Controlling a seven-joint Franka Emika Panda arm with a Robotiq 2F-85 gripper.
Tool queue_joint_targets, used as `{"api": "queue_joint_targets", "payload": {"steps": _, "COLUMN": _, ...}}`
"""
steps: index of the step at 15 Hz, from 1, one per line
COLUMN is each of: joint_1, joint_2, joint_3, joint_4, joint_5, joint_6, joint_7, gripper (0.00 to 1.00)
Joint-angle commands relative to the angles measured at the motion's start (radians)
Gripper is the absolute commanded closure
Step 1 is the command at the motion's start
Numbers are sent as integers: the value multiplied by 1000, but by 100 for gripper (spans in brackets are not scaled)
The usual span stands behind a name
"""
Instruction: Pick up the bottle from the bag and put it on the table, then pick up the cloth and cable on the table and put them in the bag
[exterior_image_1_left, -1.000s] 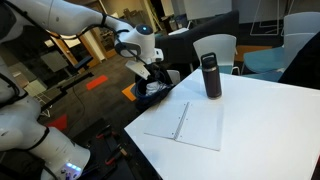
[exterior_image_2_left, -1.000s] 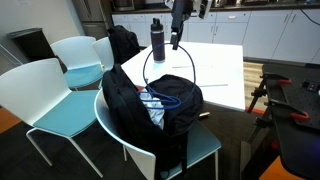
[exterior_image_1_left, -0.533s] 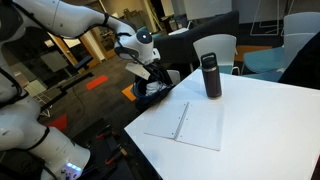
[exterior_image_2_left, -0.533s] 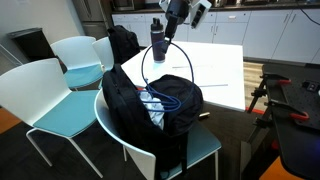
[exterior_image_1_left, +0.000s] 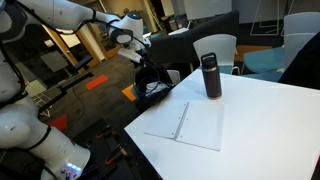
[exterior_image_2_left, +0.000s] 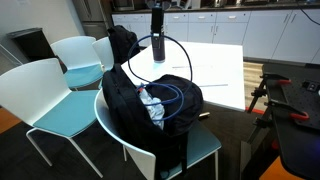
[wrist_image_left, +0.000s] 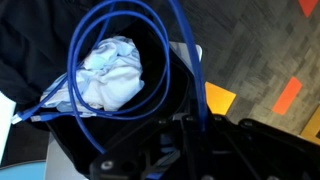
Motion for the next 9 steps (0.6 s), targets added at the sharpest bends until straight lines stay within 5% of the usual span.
{"api": "queue_joint_targets", "payload": {"steps": 1, "joint_1": 18, "joint_2": 138, "joint_3": 35, "joint_4": 187, "joint_5": -128, "joint_6": -103, "joint_7": 104, "gripper": 99}}
{"api": "queue_joint_targets", "payload": {"steps": 8, "joint_1": -2, "joint_2": 399, "joint_3": 114, "joint_4": 446, "joint_5": -232, "joint_6": -350, "joint_7": 89, "gripper": 99}}
{"api": "queue_joint_targets", "payload": {"steps": 9, "joint_1": 2, "joint_2": 414, "joint_3": 113, "joint_4": 466, "joint_5": -246, "joint_6": -374, "joint_7": 107, "gripper": 71}}
